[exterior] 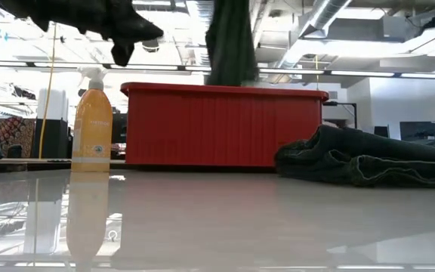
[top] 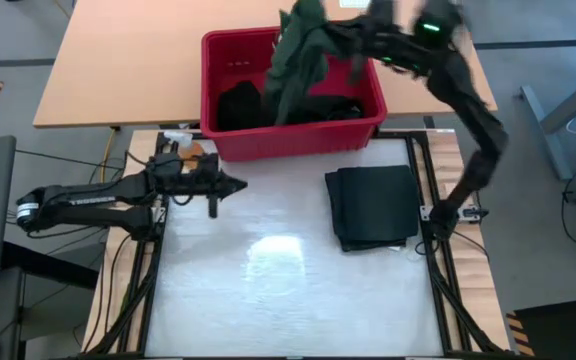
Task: Fold Laundry from Bin
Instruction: Remove the green polo shirt from the red bin
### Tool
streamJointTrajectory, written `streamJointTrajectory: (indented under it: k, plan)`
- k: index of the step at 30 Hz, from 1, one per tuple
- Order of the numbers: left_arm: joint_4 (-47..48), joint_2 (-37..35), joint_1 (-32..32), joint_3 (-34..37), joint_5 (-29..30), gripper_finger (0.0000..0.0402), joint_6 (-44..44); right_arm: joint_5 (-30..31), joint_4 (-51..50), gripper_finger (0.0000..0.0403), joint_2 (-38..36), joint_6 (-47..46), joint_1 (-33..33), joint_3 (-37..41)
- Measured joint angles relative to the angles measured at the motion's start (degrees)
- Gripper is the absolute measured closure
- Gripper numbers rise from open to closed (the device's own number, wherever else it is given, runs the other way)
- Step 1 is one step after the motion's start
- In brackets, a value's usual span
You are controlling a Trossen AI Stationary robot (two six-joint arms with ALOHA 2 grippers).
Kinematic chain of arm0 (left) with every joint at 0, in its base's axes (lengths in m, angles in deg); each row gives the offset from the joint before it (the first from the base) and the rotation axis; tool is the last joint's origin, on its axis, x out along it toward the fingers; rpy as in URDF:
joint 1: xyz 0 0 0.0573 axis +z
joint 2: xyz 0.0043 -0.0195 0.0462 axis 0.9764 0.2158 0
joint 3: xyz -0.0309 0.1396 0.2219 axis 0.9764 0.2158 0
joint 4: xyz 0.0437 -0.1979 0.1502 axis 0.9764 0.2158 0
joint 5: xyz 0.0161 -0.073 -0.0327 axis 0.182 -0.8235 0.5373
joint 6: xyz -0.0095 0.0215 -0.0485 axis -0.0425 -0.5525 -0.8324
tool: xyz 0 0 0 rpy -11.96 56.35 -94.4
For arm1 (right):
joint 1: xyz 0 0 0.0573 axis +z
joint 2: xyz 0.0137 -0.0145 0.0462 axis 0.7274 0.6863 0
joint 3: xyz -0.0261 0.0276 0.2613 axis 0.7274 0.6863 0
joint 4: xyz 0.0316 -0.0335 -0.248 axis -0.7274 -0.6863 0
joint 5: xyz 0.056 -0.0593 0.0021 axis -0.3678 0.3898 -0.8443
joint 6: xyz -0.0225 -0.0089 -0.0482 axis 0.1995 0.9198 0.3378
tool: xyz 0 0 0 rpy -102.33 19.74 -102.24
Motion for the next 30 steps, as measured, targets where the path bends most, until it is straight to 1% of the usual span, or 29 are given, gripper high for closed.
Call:
streamJointTrajectory:
  k: [3,6,8,10,12,13,15,17,19,21,23,26,28,30]
  plan:
    - [5.32,-3.05,-1.96,-0.01,-0.69,0.0401,4.53,-0.17,5.04,0.0386,-4.44,-3.86,8.21,-0.07]
    - [8.83,-4.68,-3.59,-0.01,-0.61,0.0402,6.81,-0.1,4.76,0.0384,-7.5,-2.04,17.74,-0.07]
    - [9.34,-5.0,-4.7,-0.01,-0.66,0.0401,5.72,0.33,0.6,0.0385,-8.84,-0.13,23.72,-0.07]
    - [9.45,-4.96,-6.27,-0.01,-1.04,0.0401,4.57,1.68,-7.17,0.0386,-9.96,1.98,28.84,0.04]
    - [9.55,-4.9,-8.36,0.02,-1.64,0.0402,4.48,6.9,-14.71,0.0386,-11.08,3.21,34.03,1.66]
    - [9.45,-4.78,-9.46,0.02,-1.52,0.0401,4.48,10.44,-17.07,0.0386,-11.48,2.93,36.23,3.22]
    - [9.49,-4.7,-11.81,0.02,0.79,0.0402,4.21,16.75,-18.06,0.0386,-12.06,0.24,39.55,8.22]
    - [9.32,-4.7,-14.22,0.02,4.39,0.0401,3.08,19.11,-16.07,0.0386,-13.01,-2.62,40.76,14.51]
    - [8.67,-4.7,-16.7,0.02,8.27,0.0402,1.68,18.86,-12.24,0.0386,-14.01,-5.21,40.85,22.28]
    - [7.77,-4.68,-19.37,0.02,12.11,0.0401,-0.1,16.93,-6.62,0.0384,-15.47,-8.23,39.58,30.98]
    - [6.98,-4.68,-21.87,0.02,15.78,0.0401,-1.37,15.12,1.33,0.0383,-17.7,-13.57,37.38,40.21]
    - [7.03,-4.66,-25.49,0.02,21.03,0.0402,-3.85,13.59,10.19,0.0382,-19.24,-24.96,34.11,53.5]
    - [7.05,-4.66,-27.97,0.02,24.58,0.0401,-6.31,13.48,14.2,0.0381,-18.37,-31.82,32.45,61.1]
    - [7.27,-4.42,-30.61,0.02,28.86,0.0401,-8.7,13.49,18.95,0.0381,-15.97,-36.19,31.48,67.25]
